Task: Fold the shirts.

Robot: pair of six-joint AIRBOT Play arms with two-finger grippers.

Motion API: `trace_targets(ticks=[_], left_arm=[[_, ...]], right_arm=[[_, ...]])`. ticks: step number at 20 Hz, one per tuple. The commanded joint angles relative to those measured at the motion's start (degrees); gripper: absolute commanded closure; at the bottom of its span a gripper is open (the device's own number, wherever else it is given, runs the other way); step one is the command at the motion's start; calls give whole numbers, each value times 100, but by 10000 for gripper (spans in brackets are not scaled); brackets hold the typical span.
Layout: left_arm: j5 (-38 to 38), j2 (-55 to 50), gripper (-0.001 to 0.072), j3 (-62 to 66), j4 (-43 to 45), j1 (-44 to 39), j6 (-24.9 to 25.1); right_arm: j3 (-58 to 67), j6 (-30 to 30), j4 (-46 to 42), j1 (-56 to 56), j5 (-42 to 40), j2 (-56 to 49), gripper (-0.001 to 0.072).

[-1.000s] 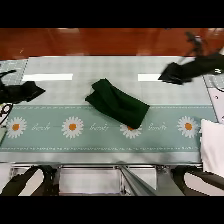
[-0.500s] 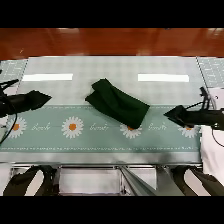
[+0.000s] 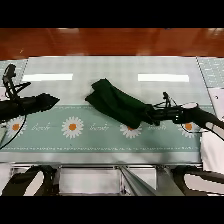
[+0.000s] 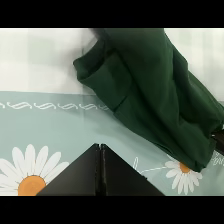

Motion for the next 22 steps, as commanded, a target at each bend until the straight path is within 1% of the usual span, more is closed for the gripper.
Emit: trace_targets(ticks=[1,2,3,4,6,8,9,10,12,14,16,18,22], left_arm=[[109,-116,688,-13,0,-20,0],[109,-140,688,-13,0,-20,0],[109,-157,688,-13,0,-20,0],[109,-177,688,-15,0,-20,0],[122,-201,688,-22,0,-20,0],[125,-205,688,-22,0,-20,2],[122,-212,688,-22,-2,-20,0],[120,-212,688,-24,-2,-20,0],[118,-212,688,-22,-2,-20,0],[118,-212,688,-22,-2,-20,-2],[74,-212,688,-22,-2,-20,-2],[11,-212,688,-22,-2,-20,-2],[-50,-212,688,-22,-2,-20,0]], right_arm=[[750,26,260,575,-17,-520,667],[1036,-74,243,662,105,-479,684],[1377,-48,81,739,227,-409,685],[1818,166,-267,831,297,-306,685],[2894,848,-1353,977,531,-155,686],[4332,1672,-2852,1086,1126,-127,686],[4977,1978,-3434,1091,1443,-127,686],[5622,2162,-3912,1064,1792,-127,685],[6723,2356,-4494,892,2470,-127,685],[7543,2398,-4636,557,3042,-116,685],[7987,2455,-4629,79,3434,-9,685],[8076,2476,-4627,-549,3626,212,687],[8076,2673,-4507,-2229,4052,505,687]])
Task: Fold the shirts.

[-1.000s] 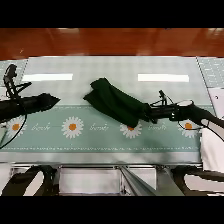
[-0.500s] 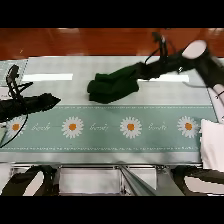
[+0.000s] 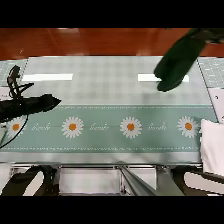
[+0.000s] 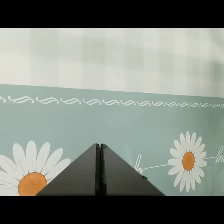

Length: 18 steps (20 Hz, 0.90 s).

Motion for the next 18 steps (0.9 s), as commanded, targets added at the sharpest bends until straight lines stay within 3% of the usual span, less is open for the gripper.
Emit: trace_targets(ticks=[1,7,10,14,18], left_arm=[[-48,-4,688,0,2,-2,0],[31,-4,688,0,4,-2,2],[619,-4,688,0,11,4,66],[1613,-35,688,0,7,2,61],[1941,-129,688,0,9,2,66]], right_arm=[[155,192,15,-1488,555,219,687],[149,240,420,-3840,1552,227,687],[-280,260,289,-4594,1740,546,687],[-2350,131,-507,-5648,1742,1572,685],[-4360,216,-1316,-6529,1744,2634,684]])
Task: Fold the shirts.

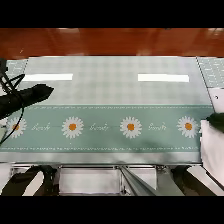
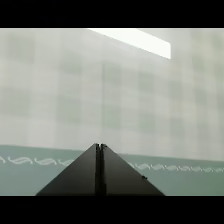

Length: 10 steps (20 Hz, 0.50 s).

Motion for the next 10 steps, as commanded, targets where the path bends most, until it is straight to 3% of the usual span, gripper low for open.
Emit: trace_targets(ticks=[1,4,5,6,7,10], left_arm=[[461,-92,688,0,7,2,2],[730,-254,688,0,7,2,2],[850,-313,688,0,4,0,2],[946,-372,688,0,4,-2,2],[1038,-433,688,0,4,-2,2],[1342,-682,688,46,4,-2,7]], right_arm=[[-1609,39,-1139,-619,702,927,684],[-2306,105,-2229,-605,704,1475,684],[-2472,127,-2507,-605,706,1591,622],[-2605,155,-2577,-605,706,1679,342],[-2673,138,-2577,-605,708,1707,302],[-2660,153,-2583,-605,704,1628,303]])
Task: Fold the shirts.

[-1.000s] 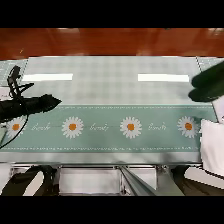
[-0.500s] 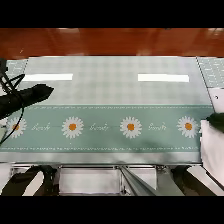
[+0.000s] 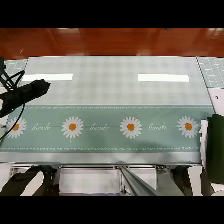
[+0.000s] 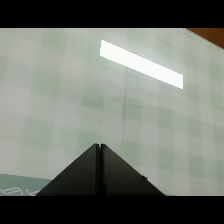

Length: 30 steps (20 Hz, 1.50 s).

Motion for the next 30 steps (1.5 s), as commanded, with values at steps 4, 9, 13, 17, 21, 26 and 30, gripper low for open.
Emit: trace_targets(ticks=[4,9,13,17,21,26,30], left_arm=[[358,-446,688,695,7,2,201],[-369,-485,688,2406,-63,-26,188],[-1451,-1119,688,3707,-369,-647,197],[-3340,-2061,688,3991,1078,-1080,-485],[-2835,-2070,688,2728,2033,-938,-940],[-2570,-2256,688,2422,2022,-852,-927],[-2813,-2223,689,2559,2090,-872,-774]], right_arm=[[396,177,1217,-22,155,-468,462],[1753,-382,5388,1327,-2743,-1128,685],[2199,-979,4789,5167,-4194,-1694,684],[2197,92,1268,8279,-3519,-2765,685],[2017,518,219,8660,-2796,-3788,686],[2015,562,280,8461,-2824,-4140,685],[1875,435,293,8472,-2820,-4063,685]])
